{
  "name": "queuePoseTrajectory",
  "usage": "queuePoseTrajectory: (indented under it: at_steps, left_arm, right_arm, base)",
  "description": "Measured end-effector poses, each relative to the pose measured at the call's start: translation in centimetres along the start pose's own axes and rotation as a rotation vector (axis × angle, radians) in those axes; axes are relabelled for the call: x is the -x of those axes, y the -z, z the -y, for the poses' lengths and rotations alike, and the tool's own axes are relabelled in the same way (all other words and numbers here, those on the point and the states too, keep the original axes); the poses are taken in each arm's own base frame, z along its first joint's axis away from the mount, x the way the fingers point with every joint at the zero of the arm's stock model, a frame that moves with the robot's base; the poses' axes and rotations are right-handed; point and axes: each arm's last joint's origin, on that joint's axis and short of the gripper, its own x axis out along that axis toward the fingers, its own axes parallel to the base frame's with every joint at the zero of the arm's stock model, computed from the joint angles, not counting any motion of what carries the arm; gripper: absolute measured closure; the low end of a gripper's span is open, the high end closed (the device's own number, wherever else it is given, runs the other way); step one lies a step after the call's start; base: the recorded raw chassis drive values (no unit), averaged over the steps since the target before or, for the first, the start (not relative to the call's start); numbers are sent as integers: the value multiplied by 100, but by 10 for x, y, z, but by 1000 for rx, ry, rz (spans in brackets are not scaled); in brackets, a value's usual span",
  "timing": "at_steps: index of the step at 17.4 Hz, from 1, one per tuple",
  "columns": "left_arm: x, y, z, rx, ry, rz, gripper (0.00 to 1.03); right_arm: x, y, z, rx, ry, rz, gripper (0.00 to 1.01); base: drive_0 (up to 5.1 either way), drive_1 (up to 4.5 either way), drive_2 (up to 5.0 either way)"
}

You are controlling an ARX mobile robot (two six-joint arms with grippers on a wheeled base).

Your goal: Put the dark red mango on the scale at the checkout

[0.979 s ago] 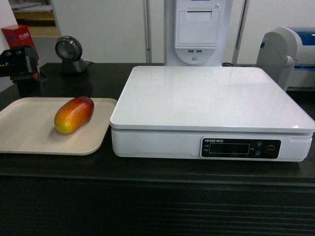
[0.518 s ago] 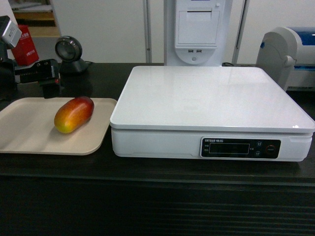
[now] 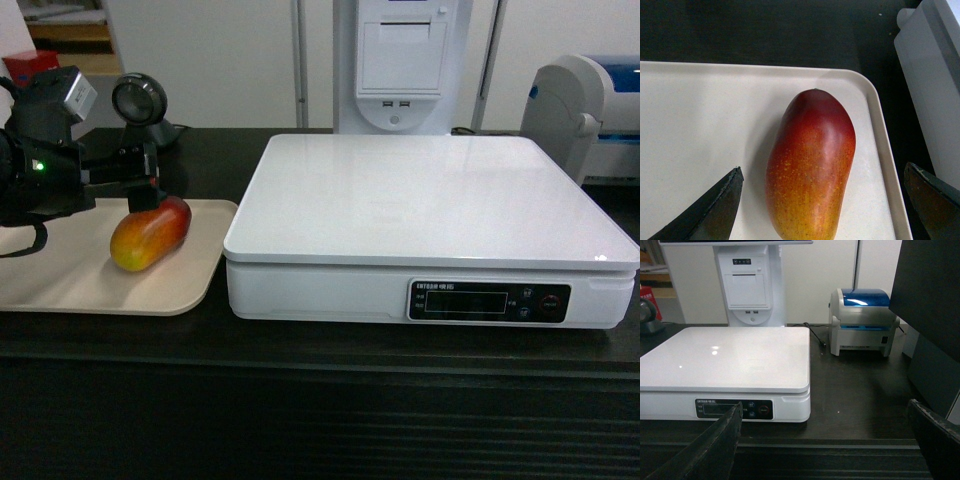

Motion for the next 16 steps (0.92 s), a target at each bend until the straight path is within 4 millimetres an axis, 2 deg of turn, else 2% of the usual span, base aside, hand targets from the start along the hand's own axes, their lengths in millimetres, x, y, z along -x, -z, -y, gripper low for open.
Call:
queuePoseTrajectory:
  at_steps: [16]
  left_arm:
    - [-64,9,-10,-42,-7,-122,5]
  right_arm:
    - [0,0,0,0,0,0,3]
  base:
    - [0,0,0]
